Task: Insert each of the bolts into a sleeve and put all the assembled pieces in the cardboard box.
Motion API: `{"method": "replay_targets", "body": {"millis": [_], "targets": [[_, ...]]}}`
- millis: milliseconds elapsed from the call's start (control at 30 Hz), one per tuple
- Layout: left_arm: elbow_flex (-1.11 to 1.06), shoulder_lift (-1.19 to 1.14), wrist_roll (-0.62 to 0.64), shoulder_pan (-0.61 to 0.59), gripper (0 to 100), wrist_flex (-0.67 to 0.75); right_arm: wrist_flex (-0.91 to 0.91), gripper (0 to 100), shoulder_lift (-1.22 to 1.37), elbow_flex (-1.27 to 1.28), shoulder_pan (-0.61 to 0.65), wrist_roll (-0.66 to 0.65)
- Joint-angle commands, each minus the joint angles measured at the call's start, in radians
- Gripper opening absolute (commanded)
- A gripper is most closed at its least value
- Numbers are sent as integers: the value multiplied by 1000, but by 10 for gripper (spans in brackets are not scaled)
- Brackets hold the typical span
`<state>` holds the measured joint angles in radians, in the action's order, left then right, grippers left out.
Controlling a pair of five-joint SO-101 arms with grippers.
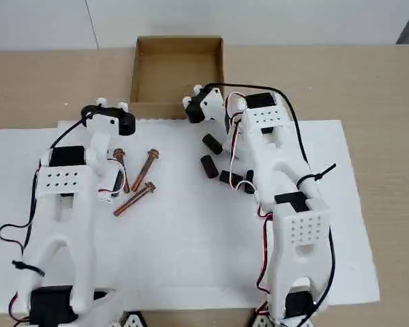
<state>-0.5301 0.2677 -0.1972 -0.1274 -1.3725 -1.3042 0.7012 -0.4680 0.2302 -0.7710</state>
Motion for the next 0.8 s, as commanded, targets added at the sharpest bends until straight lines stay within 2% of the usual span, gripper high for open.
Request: {"method": "replay_targets", "body": {"millis": [0, 67, 333, 500, 767], "targets": [[2, 5, -3, -5, 12, 15, 2, 53, 22, 0, -12, 35], [2, 5, -3, -5, 12, 17, 2, 18, 18, 0, -12, 49], [-7, 5, -3, -5, 11, 18, -2, 13, 7, 0, -12, 123], [-28, 6, -3, -5, 10, 17, -44, 3, -93, 0, -12, 218], [-33, 12, 0, -2, 8, -34, -219, 2, -329, 0, -16, 347]]}}
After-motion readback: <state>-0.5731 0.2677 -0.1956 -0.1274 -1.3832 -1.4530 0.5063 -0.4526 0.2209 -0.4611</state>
